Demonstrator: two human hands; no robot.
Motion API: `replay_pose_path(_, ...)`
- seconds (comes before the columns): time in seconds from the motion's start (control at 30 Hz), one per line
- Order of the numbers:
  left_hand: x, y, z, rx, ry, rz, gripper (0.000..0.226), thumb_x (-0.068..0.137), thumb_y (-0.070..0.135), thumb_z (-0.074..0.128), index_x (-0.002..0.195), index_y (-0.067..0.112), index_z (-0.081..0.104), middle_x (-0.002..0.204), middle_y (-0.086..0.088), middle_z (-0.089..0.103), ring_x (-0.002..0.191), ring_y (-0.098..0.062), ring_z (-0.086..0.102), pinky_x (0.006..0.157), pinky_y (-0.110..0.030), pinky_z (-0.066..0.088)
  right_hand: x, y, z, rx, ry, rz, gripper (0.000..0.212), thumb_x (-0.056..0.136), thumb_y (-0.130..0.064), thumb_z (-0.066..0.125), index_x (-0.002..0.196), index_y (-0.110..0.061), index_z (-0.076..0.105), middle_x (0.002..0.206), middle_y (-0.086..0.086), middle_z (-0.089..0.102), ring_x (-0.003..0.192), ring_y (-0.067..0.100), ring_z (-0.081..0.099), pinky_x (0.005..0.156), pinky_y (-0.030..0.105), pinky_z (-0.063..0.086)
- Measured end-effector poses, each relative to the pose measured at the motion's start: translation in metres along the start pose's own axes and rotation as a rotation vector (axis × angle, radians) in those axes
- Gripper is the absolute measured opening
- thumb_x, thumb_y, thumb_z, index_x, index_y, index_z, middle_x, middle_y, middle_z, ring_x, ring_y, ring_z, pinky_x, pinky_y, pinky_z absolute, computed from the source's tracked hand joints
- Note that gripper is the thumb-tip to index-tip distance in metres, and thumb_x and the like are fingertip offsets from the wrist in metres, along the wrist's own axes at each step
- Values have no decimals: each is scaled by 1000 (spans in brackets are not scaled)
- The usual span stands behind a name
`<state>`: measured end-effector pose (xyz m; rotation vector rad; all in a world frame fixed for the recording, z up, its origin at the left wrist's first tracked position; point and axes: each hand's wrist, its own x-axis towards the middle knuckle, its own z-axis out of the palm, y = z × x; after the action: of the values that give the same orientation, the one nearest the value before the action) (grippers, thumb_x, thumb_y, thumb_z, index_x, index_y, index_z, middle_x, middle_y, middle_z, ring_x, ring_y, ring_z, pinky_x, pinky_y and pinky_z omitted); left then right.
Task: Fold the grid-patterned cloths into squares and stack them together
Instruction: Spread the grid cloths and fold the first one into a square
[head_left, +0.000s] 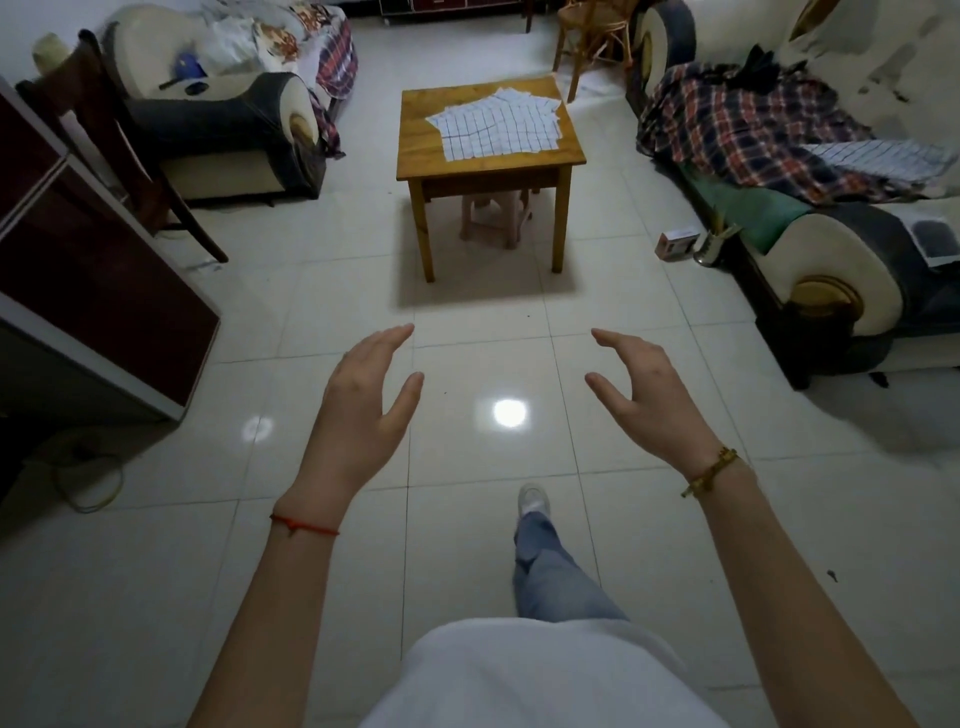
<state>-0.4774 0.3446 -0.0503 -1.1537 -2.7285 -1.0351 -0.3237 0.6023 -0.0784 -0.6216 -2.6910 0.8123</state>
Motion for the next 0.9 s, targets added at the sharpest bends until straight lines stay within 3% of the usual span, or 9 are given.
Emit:
replay_pose_path(0.2,138,-12,19,10,36,-16,47,97,26,52,142,17,42,142,0,49,134,-13,41,113,-34,34,143,31,-15,2,-15,-22,50,93,-33,53,140,-21,39,138,-3,47,130,12,37,105,26,27)
replay_pose_path(0.47,296,-35,36,42,84,-67,47,97,25,52,142,18,42,142,-1,48,133,-13,41,110,-27,31,322,58,-29,-31,-25,-82,51,93,-33,53,140,-20,38,139,-2,47,130,14,38,109,35,33)
replay_pose_path(0.9,514,-123,77,38,48,-106,47,97,25,52,142,17,42,142,0,48,132,-12,41,108,-24,31,555,93,19,-16,-58,-58,48,94,-31,53,139,-20,41,138,-3,48,129,14,39,107,32,32)
